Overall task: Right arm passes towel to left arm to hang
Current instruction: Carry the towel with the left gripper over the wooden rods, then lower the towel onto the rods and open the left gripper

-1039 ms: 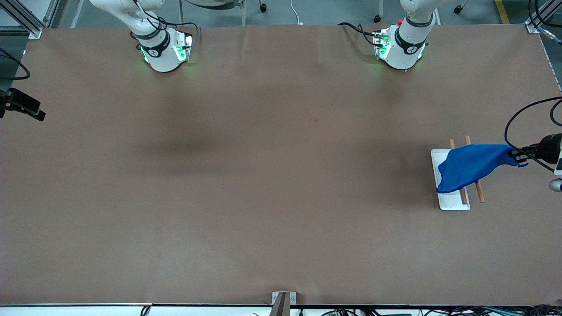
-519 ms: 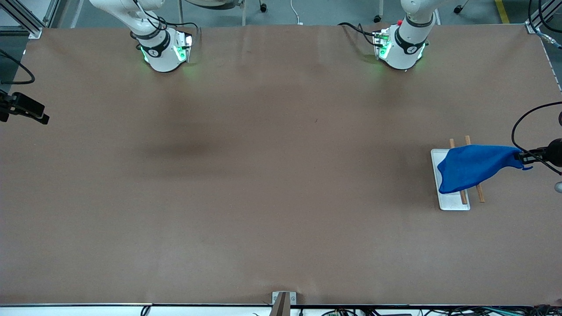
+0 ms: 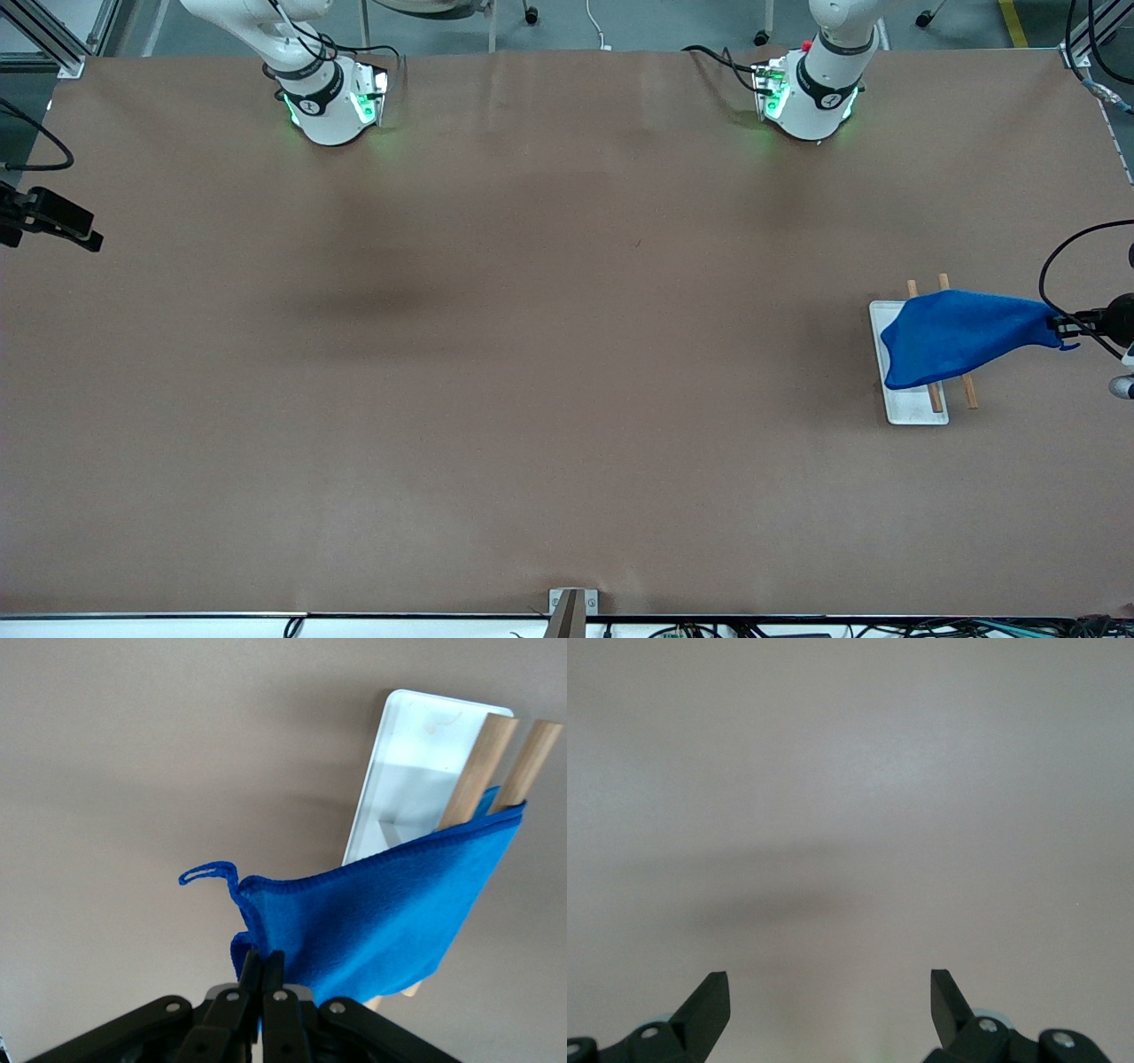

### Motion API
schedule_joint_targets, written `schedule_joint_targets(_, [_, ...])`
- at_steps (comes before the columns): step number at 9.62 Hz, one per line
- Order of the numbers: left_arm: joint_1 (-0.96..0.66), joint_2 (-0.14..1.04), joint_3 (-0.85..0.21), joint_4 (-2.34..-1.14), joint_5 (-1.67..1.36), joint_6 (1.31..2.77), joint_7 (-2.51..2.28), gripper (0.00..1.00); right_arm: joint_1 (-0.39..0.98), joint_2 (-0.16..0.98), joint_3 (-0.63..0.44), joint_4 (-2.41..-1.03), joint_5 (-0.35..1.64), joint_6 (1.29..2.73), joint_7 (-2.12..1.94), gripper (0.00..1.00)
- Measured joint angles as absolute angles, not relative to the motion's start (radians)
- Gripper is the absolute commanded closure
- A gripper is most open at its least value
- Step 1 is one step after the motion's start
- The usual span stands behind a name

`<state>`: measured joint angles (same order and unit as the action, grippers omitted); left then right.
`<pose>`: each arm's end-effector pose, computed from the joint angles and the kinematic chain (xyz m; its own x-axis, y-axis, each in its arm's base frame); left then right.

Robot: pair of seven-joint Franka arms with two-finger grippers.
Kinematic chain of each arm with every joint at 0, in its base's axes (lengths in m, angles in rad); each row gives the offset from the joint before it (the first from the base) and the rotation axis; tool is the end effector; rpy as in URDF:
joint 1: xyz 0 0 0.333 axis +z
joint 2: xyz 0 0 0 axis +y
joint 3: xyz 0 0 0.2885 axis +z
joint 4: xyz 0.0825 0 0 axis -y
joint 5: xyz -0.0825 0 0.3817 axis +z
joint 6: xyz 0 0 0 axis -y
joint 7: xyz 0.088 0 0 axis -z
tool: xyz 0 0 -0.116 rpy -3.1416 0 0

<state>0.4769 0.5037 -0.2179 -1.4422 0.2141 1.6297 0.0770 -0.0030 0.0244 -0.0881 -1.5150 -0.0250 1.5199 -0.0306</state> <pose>0.6119 0.2062 0.3514 0.9400 0.1505 -0.3061 0.1347 -0.9883 -0.0721 0.5516 -0.0528 0.5962 0.9979 -0.0617 -0.0202 -0.0612 -0.9978 0.0265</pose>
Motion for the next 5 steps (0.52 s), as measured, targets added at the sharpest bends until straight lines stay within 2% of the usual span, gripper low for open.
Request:
schedule_joint_targets(1, [0.487,0.510,-0.218,-1.442,0.214,1.632,0.091,0.74,-0.003,0.025,-0.088,-1.515,-0.025,1.520,-0.031,0.00])
schedule_joint_targets(2, [0.494,0.516,-0.218,-1.442,0.214,1.638,0.100,0.42,-0.003,0.025,-0.088,-1.515,-0.025,1.520,-0.030,0.00])
schedule_joint_targets(3, [0.497,0.523,-0.218,-1.442,0.214,1.646,0.116,0.00,-0.003,0.025,-0.088,-1.515,-0.025,1.520,-0.030,0.00])
schedule_joint_targets(5, [0.500,0.528,-0.218,-1.439,0.215,1.654,0.153,0.00,-0.003,0.025,-0.088,-1.515,-0.025,1.520,-0.030,0.00])
